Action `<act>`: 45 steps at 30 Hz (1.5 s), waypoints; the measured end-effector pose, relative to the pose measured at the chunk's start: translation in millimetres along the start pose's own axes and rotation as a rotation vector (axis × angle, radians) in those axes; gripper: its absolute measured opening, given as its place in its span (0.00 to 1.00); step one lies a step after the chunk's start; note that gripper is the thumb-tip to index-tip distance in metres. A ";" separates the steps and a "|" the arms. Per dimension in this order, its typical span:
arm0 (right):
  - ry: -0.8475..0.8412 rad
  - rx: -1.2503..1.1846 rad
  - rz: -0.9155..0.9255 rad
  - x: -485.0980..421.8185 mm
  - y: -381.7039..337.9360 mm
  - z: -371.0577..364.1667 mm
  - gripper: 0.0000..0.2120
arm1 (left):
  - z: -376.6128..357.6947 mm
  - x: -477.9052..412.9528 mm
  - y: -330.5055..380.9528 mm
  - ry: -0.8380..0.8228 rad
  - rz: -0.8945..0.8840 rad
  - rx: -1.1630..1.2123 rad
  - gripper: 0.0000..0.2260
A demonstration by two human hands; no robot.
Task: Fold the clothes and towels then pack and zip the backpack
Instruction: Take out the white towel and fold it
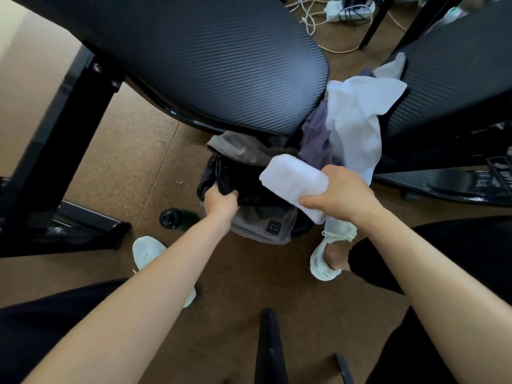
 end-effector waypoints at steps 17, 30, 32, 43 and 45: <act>-0.043 -0.655 -0.006 16.6 -69.1 15.2 0.12 | 100.9 84.9 13.1 -0.197 -0.496 -0.132 0.17; -0.237 -1.251 -0.576 -6.4 -45.2 -100.3 0.24 | 141.1 100.3 -49.8 -0.230 -0.317 -0.016 0.19; -0.186 -1.359 -0.575 -10.5 -41.8 -95.9 0.25 | 141.4 100.6 -53.1 -0.229 -0.305 -0.012 0.19; -0.013 -1.537 -0.576 -48.2 -31.6 -79.1 0.22 | 144.6 98.3 -55.9 -0.187 -0.190 -0.078 0.19; -0.046 -1.556 -0.588 -52.3 -28.2 -83.2 0.17 | 145.5 98.9 -56.0 -0.184 -0.171 -0.043 0.17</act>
Point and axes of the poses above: each hand's wrist, its own x-axis away from the middle knuckle, its own z-axis out of the back of the hand, y = z × x, the point moved 7 cm from there along -x, towards the middle knuckle, and after that the axes turned 12 degrees about y, right-handed, at the moved point
